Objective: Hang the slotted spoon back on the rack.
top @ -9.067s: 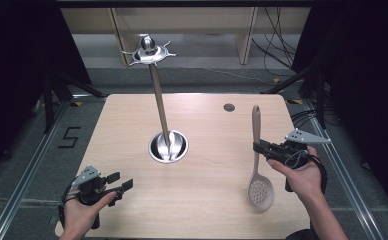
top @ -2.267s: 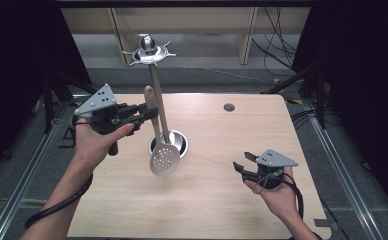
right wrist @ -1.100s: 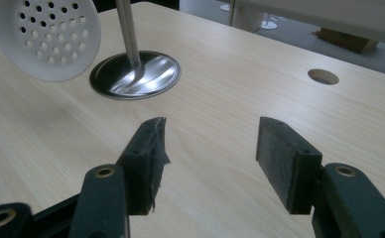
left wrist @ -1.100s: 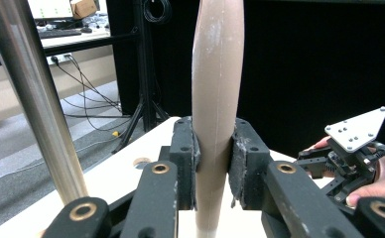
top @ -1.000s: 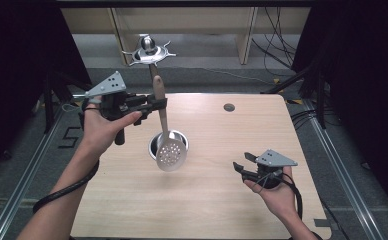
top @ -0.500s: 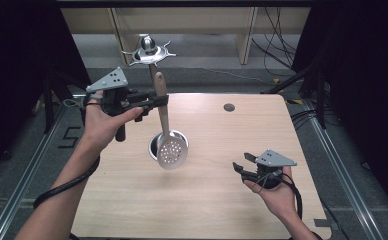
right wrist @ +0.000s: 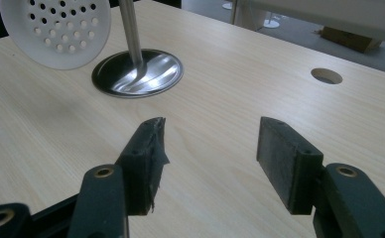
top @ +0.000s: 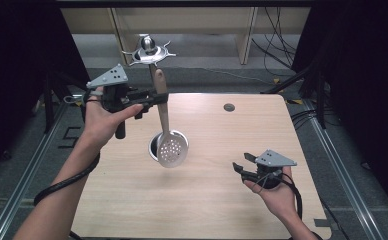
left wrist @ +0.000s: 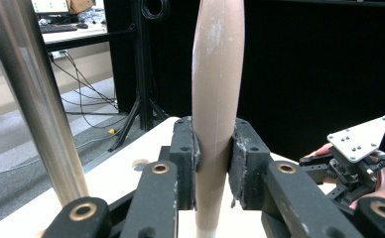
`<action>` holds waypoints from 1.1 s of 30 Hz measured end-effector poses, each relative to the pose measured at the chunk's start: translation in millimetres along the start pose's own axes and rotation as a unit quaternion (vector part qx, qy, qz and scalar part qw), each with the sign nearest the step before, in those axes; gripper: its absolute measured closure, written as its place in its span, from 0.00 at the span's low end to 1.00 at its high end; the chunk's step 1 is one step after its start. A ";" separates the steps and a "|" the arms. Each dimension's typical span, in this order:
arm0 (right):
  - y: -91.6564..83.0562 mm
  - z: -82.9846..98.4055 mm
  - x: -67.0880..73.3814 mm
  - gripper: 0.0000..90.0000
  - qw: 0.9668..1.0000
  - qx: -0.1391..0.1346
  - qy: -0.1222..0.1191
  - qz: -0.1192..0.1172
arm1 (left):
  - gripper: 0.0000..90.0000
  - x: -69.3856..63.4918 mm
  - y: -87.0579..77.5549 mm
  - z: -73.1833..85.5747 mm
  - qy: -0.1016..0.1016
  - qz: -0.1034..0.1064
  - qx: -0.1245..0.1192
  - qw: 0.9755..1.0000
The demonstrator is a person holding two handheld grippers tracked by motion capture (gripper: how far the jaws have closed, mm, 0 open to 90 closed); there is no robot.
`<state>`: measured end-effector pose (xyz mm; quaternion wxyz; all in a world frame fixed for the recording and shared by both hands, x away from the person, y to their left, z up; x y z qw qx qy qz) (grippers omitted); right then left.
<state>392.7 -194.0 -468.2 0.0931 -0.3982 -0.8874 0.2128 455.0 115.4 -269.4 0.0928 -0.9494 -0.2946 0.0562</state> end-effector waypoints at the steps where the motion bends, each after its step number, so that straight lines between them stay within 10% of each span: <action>1: 0.1 0.0 0.0 0.50 1.000 0.000 0.000 0.000 | 0.82 0.3 0.4 -0.5 0.000 0.000 0.000 1.000; 33: 0.1 0.9 0.1 0.49 1.000 0.007 0.001 -0.001 | 0.82 6.8 3.6 -7.6 -0.010 0.001 0.002 1.000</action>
Point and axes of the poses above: each handheld gripper's, and its own axes: y roughly forward along the jaws, z roughly out of its underside, x roughly to its left, the point moved 6 cm from there along y, roughly forward along the jaws, and after that the axes turned 3 degrees about -z, right-handed, at the moved point
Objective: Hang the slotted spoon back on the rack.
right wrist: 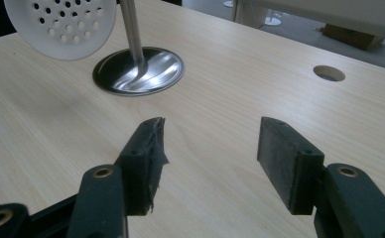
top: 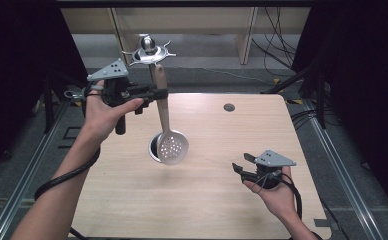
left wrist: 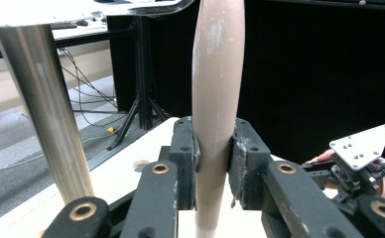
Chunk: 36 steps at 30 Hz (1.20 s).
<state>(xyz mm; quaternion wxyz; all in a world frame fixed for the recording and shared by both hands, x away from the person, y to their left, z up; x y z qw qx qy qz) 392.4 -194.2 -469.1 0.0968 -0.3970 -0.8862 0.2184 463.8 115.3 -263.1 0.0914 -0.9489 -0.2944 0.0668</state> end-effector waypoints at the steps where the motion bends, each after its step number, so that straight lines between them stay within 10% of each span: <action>1: -0.1 -0.1 0.0 0.49 1.000 0.000 0.000 0.000 | 0.82 0.4 0.0 -0.3 0.000 0.000 0.000 1.000; 36: 0.1 0.4 1.3 0.49 1.000 0.001 0.008 -0.001 | 0.82 8.4 -1.4 -0.7 -0.007 -0.006 0.001 1.000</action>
Point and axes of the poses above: each handheld gripper's, and its own axes: y roughly forward along the jaws, z roughly out of its underside, x roughly to its left, the point moved 6 cm from there along y, roughly forward along the jaws, and after that the axes turned 3 degrees about -z, right-handed, at the moved point
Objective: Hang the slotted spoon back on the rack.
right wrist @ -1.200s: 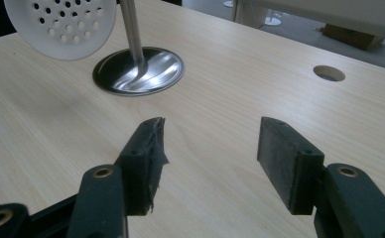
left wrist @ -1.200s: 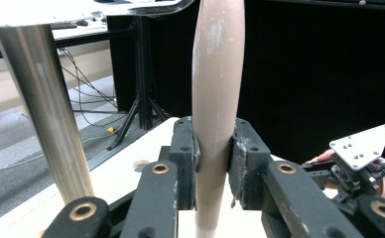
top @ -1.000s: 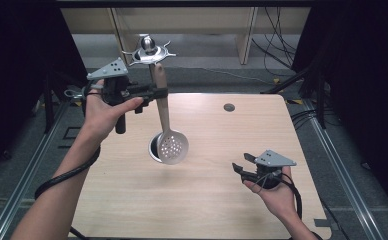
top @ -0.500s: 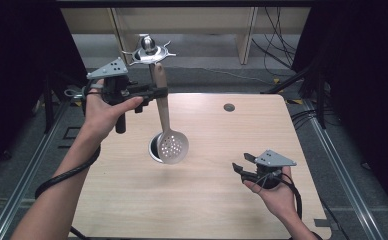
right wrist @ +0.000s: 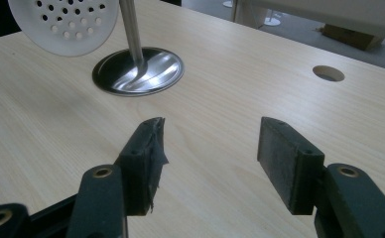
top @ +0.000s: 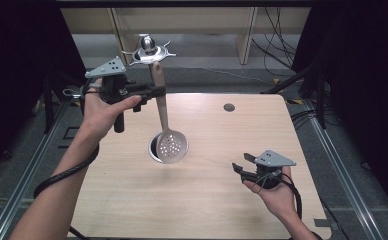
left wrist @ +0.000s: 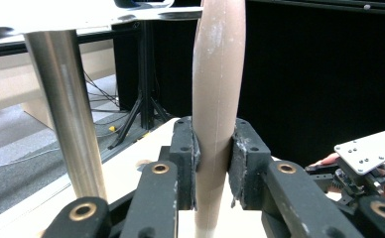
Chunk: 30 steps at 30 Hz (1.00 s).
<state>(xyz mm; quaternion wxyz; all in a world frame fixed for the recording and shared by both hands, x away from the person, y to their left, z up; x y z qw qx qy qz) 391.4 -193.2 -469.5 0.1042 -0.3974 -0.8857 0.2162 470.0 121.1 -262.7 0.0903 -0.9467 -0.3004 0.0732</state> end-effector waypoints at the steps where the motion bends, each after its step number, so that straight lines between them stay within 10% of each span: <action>1: 0.0 0.0 0.1 0.49 1.000 0.000 0.001 0.000 | 0.82 0.4 0.1 0.1 0.000 0.001 -0.001 1.000; 30: 0.2 1.0 1.1 0.49 1.000 0.001 0.002 -0.001 | 0.80 10.0 1.0 5.2 -0.007 -0.017 -0.002 1.000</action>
Point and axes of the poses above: each handheld gripper's, and its own axes: y roughly forward along the jaws, z roughly out of its underside, x roughly to its left, the point moved 6 cm from there along y, roughly forward along the jaws, and after that the axes turned 3 degrees about -z, right-handed, at the moved point
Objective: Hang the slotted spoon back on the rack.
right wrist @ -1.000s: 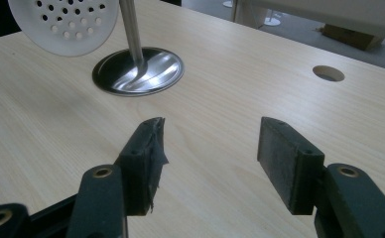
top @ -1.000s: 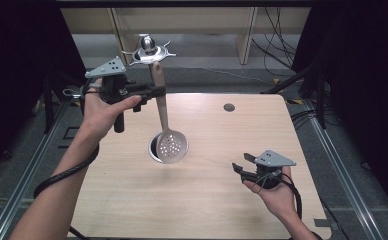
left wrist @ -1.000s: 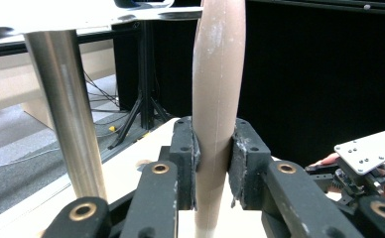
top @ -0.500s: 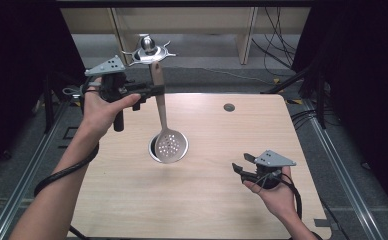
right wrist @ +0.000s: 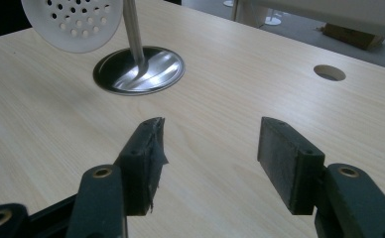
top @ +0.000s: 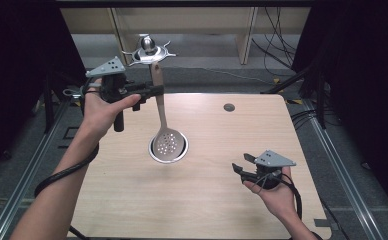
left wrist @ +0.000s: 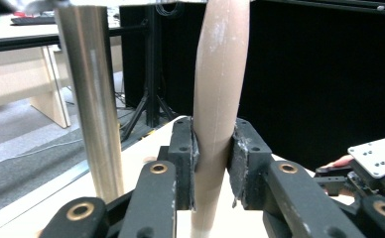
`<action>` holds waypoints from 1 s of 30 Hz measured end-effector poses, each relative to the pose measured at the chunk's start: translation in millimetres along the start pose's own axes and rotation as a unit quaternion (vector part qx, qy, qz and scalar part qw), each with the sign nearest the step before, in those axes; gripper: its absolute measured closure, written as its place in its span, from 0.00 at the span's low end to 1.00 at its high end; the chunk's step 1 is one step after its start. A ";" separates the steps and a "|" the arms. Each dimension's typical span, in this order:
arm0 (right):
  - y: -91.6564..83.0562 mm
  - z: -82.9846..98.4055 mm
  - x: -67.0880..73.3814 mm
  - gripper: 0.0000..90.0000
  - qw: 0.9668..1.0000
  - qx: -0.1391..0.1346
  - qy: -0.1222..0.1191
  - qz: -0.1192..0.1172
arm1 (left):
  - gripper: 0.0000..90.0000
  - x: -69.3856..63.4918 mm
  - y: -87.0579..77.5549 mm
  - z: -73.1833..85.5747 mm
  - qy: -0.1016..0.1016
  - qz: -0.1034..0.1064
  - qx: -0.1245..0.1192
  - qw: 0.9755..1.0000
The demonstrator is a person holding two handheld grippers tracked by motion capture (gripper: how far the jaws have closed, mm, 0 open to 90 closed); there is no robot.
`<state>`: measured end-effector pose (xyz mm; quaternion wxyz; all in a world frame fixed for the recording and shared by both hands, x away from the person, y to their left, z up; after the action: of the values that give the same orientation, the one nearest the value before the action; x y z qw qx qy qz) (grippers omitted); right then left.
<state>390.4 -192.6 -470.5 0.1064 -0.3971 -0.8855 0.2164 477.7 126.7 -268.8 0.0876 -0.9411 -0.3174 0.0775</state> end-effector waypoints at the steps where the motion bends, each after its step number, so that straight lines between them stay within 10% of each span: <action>1: -0.2 -0.3 -0.4 0.49 1.000 0.000 -0.001 -0.001 | 0.79 0.2 -1.0 0.6 0.000 -0.004 -0.001 1.000; 18: 0.4 0.1 0.1 0.49 1.000 -0.003 0.003 0.004 | 0.42 0.1 -38.0 65.4 0.036 -0.084 0.020 0.996; 23: -0.3 0.3 0.3 0.49 1.000 -0.001 0.005 0.002 | 0.33 -0.2 -51.6 111.7 0.028 -0.103 0.047 0.993; 30: -0.2 2.1 -1.0 0.49 1.000 0.008 0.007 -0.001 | 0.37 8.3 -74.9 215.3 0.009 -0.152 0.068 0.986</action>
<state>390.2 -194.1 -472.3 0.1160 -0.3964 -0.8836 0.2206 397.0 215.3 -463.0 0.1649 -0.8745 -0.4498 0.0761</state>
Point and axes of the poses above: each handheld gripper's, and its own axes: y roughly forward along the jaws, z roughly out of its underside, x roughly to its left, the point moved 6 cm from there along y, roughly forward along the jaws, and after that the axes turned 3 degrees about -z, right-handed, at the moved point
